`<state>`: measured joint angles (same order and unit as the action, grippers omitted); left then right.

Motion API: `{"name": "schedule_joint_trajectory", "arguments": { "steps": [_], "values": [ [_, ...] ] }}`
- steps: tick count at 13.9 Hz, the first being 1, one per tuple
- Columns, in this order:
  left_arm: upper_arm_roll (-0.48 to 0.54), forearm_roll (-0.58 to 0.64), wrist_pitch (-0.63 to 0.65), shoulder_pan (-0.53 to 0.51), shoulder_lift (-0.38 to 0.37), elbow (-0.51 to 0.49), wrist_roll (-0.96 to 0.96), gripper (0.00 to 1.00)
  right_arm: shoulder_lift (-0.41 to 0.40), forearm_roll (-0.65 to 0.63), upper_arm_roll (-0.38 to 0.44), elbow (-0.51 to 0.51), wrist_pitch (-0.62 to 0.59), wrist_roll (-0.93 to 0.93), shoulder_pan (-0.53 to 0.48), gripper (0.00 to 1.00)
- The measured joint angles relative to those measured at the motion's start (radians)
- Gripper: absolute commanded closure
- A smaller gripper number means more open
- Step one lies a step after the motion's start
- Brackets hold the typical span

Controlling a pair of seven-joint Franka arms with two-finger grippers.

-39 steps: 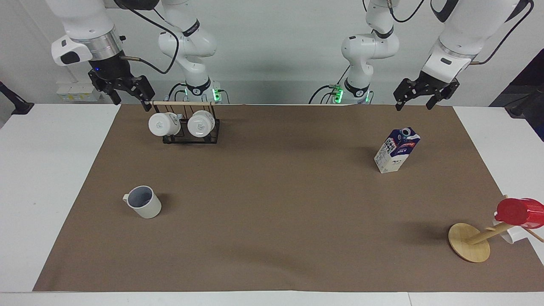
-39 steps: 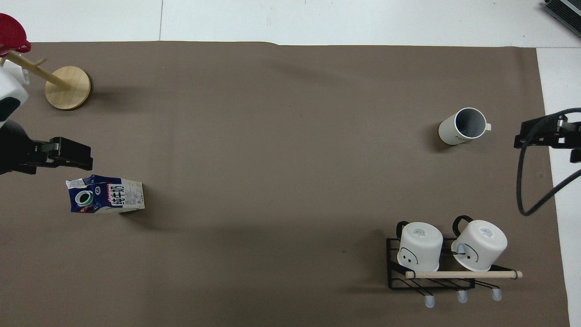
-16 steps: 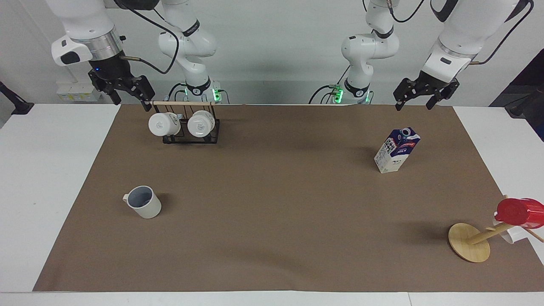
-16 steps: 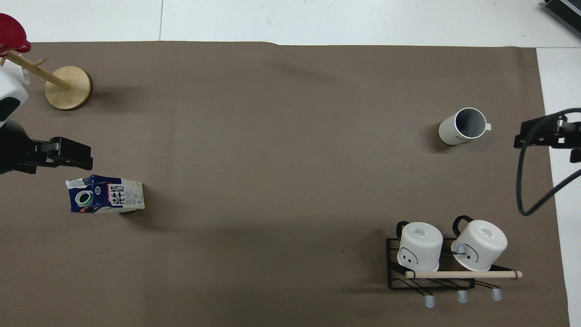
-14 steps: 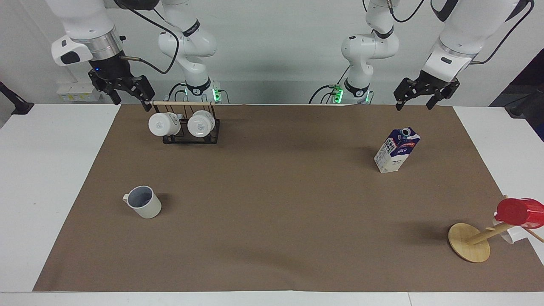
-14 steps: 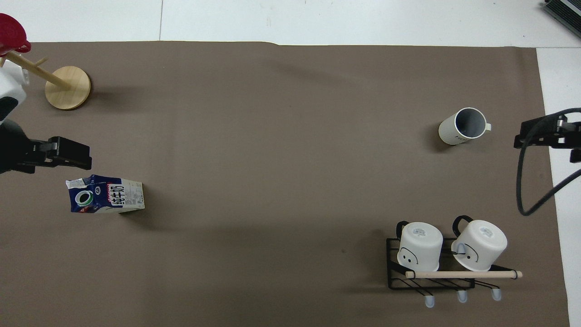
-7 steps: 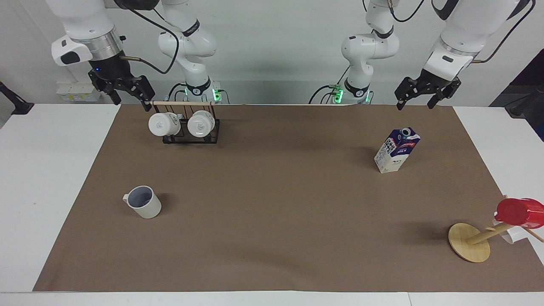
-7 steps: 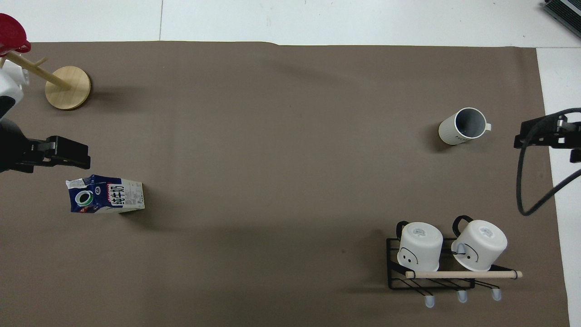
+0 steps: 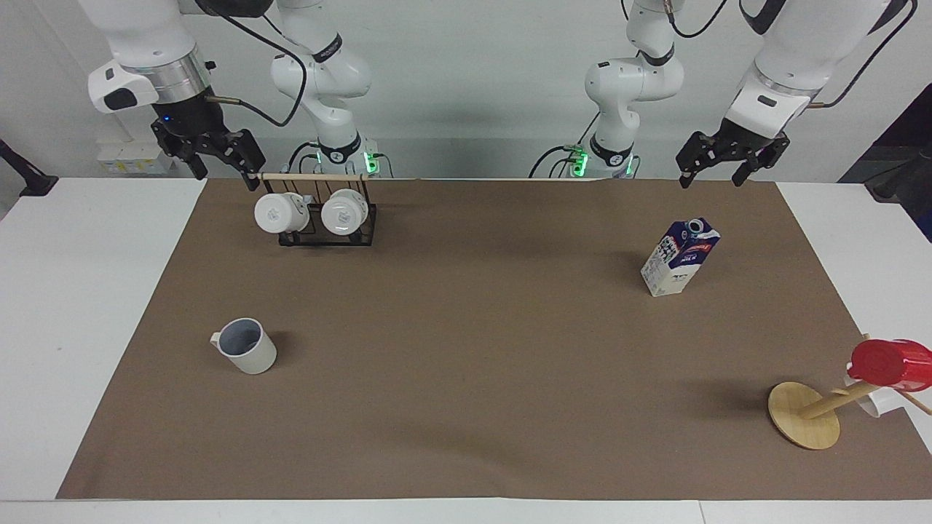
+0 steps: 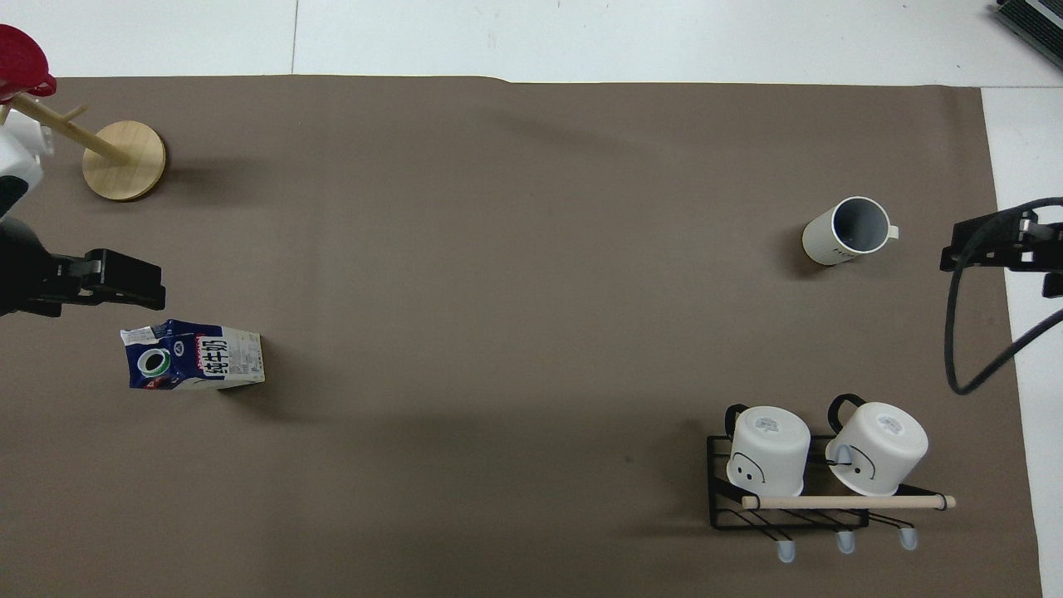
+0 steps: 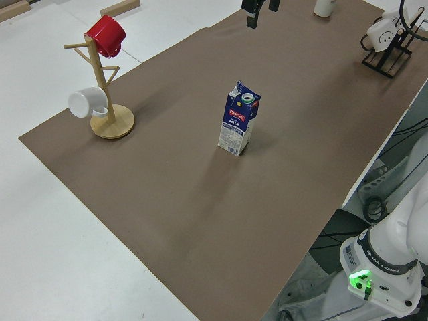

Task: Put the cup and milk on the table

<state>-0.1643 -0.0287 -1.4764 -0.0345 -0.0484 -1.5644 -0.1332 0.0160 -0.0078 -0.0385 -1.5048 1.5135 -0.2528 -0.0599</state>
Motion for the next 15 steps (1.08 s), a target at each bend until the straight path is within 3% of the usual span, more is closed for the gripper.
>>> {"name": "schedule_joint_trajectory", "arguments": {
  "steps": [9,15],
  "values": [
    [0.000,0.000,0.000,0.000,0.000,0.000,0.000,0.00,0.000,-0.001,0.008,0.000,0.008,0.019,-0.009,0.00],
    [0.000,0.000,0.000,0.000,0.000,0.000,0.000,0.00,-0.060,-0.006,0.011,-0.030,0.181,0.068,-0.017,0.00]
  ]
}}
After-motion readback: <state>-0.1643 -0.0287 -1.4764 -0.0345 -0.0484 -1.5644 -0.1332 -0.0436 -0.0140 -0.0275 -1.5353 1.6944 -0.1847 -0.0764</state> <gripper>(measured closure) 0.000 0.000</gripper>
